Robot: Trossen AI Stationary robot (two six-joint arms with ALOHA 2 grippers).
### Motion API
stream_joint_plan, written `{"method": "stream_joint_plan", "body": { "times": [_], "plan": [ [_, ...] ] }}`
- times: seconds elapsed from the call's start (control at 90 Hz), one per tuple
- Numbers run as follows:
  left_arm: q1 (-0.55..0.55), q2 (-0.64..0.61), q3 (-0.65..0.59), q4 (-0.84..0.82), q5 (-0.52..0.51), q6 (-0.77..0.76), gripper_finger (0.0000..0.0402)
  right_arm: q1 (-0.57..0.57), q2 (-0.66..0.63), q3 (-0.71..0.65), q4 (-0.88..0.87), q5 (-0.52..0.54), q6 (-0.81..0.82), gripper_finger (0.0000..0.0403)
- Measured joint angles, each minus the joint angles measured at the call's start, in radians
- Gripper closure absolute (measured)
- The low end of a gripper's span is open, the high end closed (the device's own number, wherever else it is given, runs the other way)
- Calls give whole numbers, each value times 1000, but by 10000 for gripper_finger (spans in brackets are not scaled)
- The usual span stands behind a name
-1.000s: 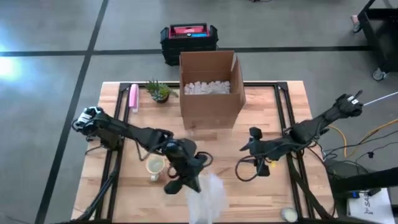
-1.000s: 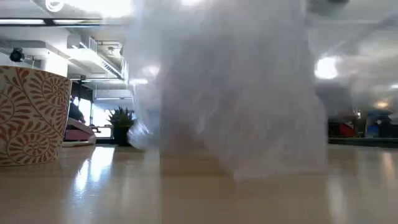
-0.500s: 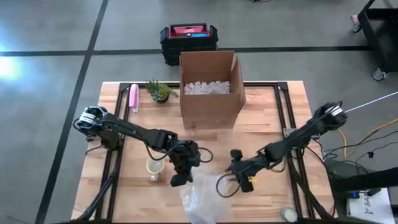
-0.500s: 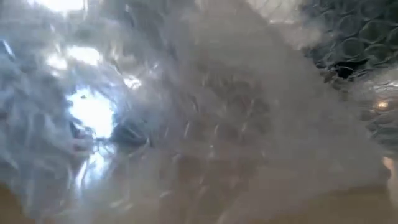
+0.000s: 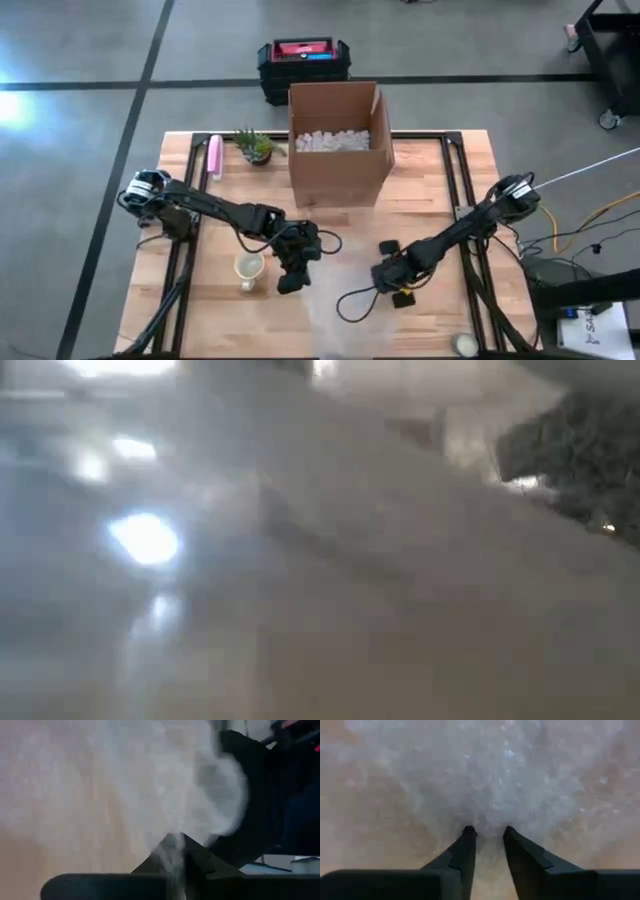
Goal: Wrap mug
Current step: Wrap the orange patterned mug using the bubble wrap
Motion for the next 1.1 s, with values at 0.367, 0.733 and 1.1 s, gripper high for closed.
{"method": "stream_joint_plan", "body": {
  "times": [0.367,0.733,1.1],
  "plan": [
    [-1,-4,1,-38,4,-56,402,25,-239,-8,-270,-16,165,382],
    [0,4,0,262,-70,18,401,36,-471,15,-61,236,182,384],
    [26,111,0,373,-167,12,401,43,-368,-52,-41,243,174,384]
  ]
}}
